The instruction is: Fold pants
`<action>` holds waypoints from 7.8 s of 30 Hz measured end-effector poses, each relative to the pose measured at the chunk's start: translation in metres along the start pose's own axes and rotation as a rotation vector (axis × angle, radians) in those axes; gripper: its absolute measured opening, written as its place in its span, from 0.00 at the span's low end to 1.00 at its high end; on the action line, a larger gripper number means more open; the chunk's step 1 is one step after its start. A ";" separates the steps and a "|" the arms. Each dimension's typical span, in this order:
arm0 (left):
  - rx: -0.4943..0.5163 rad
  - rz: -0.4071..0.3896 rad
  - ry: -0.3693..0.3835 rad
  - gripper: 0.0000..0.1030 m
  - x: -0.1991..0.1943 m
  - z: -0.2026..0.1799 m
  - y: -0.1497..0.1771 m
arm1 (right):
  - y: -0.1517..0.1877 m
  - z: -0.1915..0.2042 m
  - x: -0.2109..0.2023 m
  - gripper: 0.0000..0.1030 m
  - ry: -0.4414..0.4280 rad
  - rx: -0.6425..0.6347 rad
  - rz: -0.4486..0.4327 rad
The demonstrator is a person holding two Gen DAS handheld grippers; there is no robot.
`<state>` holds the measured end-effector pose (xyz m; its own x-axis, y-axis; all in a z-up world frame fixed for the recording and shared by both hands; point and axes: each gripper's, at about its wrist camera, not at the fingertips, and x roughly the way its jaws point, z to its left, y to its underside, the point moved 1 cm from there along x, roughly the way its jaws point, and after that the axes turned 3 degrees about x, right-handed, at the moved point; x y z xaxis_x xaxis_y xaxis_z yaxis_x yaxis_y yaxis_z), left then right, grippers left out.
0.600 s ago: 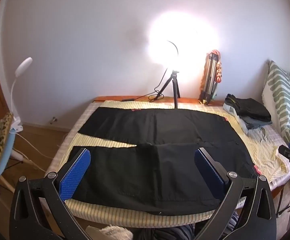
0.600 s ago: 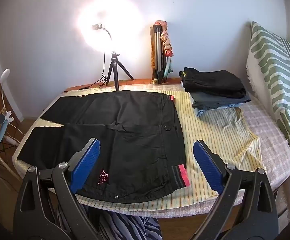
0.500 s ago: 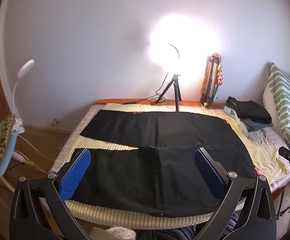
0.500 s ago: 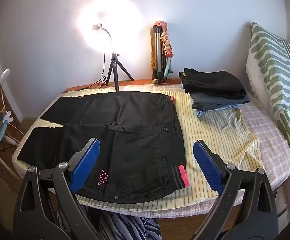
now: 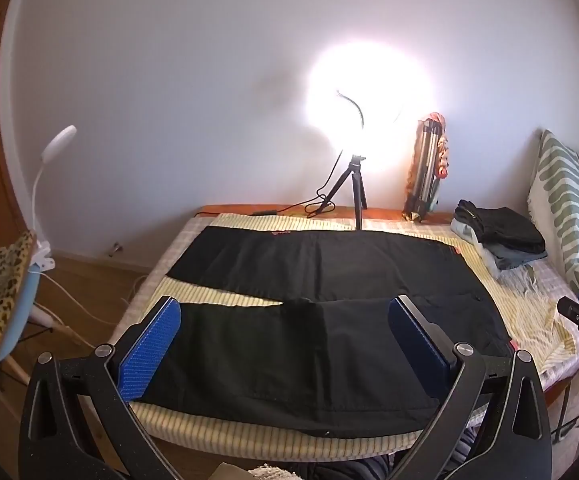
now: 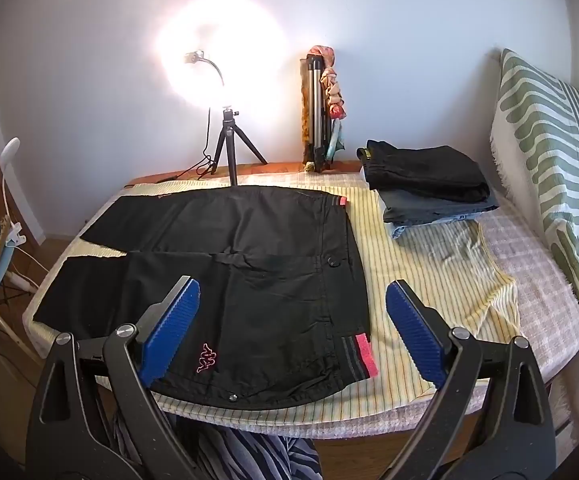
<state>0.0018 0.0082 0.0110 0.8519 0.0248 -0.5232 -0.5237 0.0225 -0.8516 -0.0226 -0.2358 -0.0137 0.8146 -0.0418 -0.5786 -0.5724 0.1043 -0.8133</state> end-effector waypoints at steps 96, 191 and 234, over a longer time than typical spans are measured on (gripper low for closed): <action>0.004 0.135 -0.016 1.00 0.040 0.043 0.044 | 0.038 0.032 0.036 0.94 -0.174 -0.271 0.152; -0.468 0.132 0.092 0.05 0.249 0.112 -0.019 | -0.072 0.126 0.199 0.06 -0.035 -0.733 0.079; -0.209 0.159 -0.013 0.04 0.353 0.072 -0.046 | -0.043 0.104 0.363 0.12 -0.255 -0.793 0.412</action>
<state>0.3261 0.0881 -0.1326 0.7582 0.0246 -0.6515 -0.6363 -0.1900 -0.7477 0.3073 -0.1520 -0.1827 0.4748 0.0765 -0.8768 -0.6418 -0.6515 -0.4044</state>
